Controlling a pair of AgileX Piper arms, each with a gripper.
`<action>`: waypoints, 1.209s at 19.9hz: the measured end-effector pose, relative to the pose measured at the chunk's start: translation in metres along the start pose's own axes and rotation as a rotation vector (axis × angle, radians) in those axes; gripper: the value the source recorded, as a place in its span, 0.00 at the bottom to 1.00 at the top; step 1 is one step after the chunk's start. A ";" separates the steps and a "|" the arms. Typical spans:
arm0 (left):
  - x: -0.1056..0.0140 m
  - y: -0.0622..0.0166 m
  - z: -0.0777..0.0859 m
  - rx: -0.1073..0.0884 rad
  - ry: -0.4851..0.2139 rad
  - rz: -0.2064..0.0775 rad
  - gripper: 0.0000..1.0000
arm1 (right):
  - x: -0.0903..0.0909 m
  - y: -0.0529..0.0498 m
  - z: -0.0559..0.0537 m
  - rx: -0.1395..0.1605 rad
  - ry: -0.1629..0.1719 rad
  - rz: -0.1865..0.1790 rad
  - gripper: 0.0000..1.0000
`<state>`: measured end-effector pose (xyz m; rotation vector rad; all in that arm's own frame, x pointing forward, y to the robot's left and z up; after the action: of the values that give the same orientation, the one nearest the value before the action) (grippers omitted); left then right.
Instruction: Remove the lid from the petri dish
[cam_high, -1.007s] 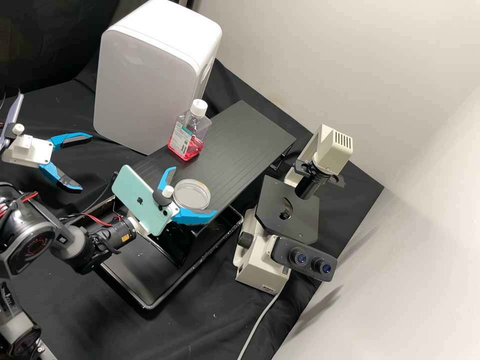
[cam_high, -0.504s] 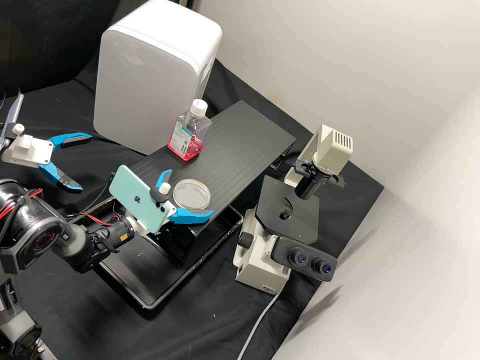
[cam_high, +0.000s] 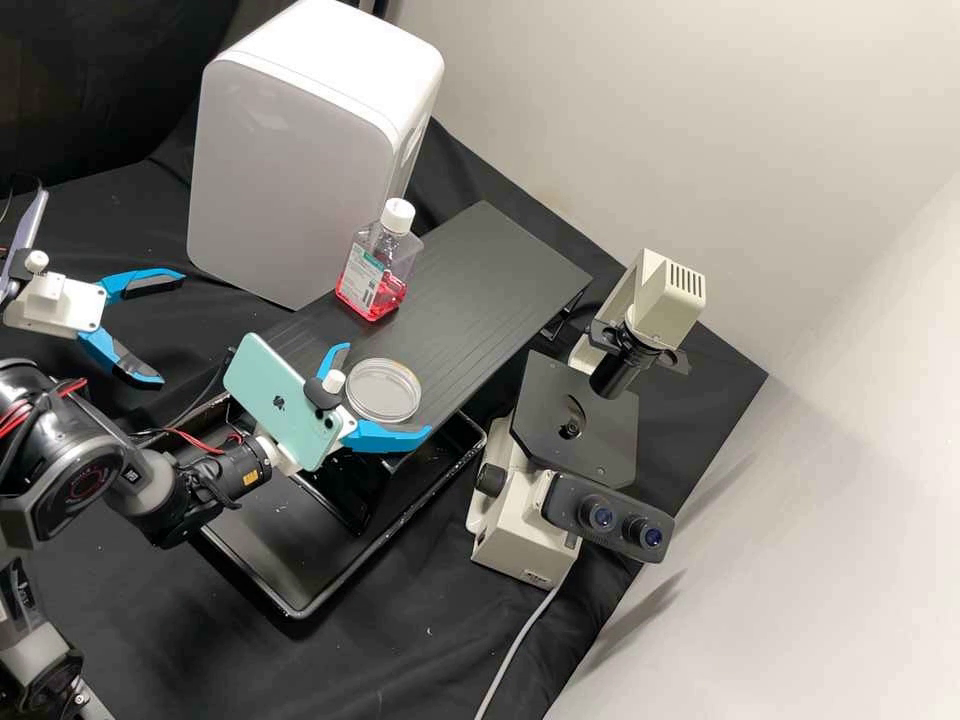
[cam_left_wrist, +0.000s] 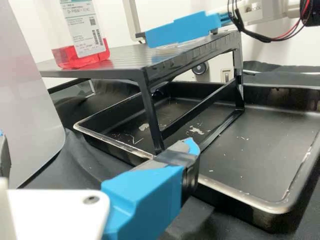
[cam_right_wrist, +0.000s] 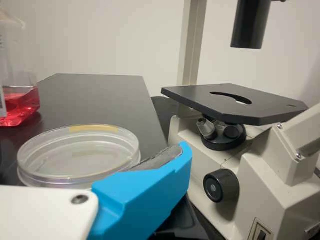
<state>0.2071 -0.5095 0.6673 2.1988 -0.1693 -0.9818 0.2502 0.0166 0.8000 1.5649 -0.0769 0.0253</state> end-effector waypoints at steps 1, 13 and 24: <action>0.000 0.0000 0.000 0.000 0.001 0.000 1.00 | 0.000 0.000 0.000 0.001 0.000 0.000 1.00; 0.000 0.0000 0.001 -0.001 0.001 0.000 1.00 | 0.000 0.001 -0.001 0.005 0.003 0.003 0.00; 0.001 -0.0027 0.000 -0.004 0.001 -0.010 1.00 | 0.000 0.001 -0.001 0.005 0.003 0.003 0.00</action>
<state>0.2070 -0.5080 0.6650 2.1990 -0.1556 -0.9858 0.2499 0.0172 0.8006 1.5698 -0.0769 0.0295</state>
